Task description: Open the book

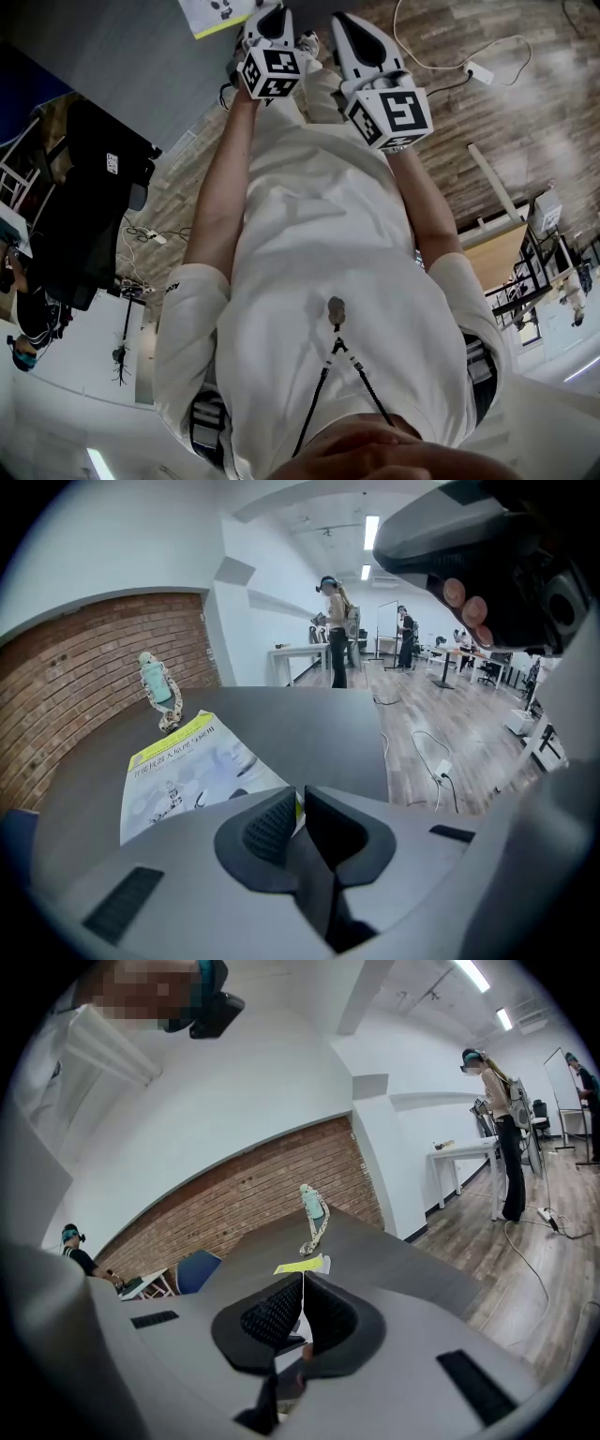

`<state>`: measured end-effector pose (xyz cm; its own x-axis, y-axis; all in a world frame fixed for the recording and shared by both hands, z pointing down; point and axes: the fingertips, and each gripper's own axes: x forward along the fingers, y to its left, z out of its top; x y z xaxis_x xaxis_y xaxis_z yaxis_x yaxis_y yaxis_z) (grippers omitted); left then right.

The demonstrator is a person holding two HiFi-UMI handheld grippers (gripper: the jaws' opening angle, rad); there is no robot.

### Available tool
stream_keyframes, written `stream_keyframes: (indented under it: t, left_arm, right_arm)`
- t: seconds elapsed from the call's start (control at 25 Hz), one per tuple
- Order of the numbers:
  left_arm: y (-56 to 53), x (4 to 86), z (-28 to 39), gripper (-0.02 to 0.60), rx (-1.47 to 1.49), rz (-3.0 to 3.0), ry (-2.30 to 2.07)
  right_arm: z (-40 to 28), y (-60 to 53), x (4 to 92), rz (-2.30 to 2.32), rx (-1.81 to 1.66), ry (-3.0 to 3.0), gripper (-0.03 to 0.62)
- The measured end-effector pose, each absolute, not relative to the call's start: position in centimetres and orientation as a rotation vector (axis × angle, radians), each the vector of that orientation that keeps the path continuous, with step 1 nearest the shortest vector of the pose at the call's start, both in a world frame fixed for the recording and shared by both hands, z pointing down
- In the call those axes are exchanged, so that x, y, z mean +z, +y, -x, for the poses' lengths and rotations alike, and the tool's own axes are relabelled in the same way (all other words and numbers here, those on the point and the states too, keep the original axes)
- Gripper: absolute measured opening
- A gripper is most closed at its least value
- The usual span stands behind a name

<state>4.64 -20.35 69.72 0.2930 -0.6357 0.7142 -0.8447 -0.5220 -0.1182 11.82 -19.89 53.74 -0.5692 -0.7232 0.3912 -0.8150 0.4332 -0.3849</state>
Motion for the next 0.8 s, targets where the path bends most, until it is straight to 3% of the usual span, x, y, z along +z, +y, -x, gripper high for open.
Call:
stream_keyframes:
  t: [0.8]
  left_arm:
    - [-20.2,65.5,-2.5,0.026,0.905,-2.257,-1.448]
  right_arm:
    - [-10.2,-20.1,53.5,-1.288,0.799,-2.540,0.037]
